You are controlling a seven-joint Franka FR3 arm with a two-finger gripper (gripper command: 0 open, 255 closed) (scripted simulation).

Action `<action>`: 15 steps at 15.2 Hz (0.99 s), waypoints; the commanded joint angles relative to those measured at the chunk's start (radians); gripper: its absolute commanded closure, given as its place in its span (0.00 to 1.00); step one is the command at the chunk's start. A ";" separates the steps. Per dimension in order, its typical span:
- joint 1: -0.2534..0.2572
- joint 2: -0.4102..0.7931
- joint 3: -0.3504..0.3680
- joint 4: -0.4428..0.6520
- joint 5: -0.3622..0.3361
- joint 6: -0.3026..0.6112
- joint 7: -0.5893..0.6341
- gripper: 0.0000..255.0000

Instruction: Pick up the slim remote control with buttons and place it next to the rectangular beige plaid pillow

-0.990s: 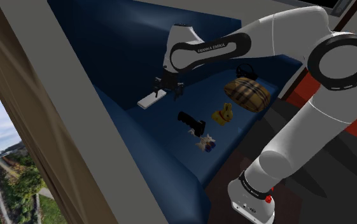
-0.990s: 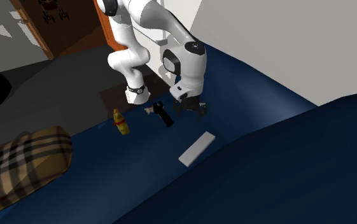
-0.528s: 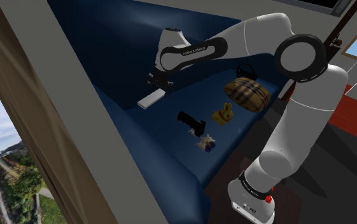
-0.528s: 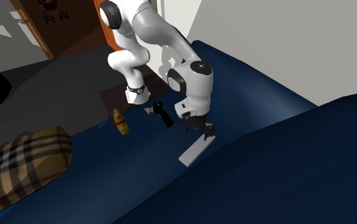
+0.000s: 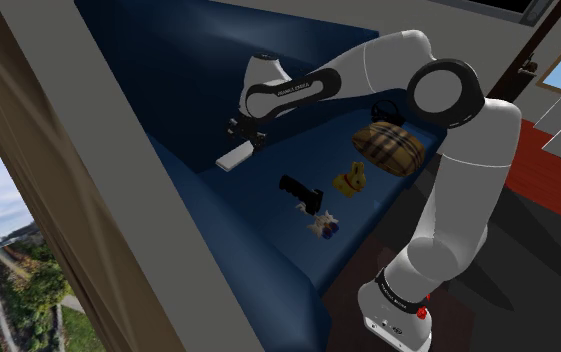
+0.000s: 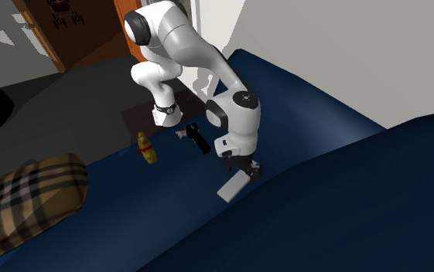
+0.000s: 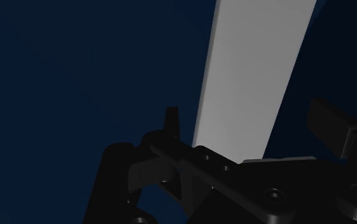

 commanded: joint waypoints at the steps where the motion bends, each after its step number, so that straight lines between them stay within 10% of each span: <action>1: 0.001 0.018 -0.003 -0.003 -0.006 0.021 0.004 0.00; 9: 0.002 0.023 -0.004 -0.004 -0.008 0.026 0.005 0.00; 10: 0.003 0.025 -0.004 -0.002 -0.009 0.027 0.006 1.00; 15: -0.002 0.021 -0.005 -0.008 -0.007 0.029 0.001 1.00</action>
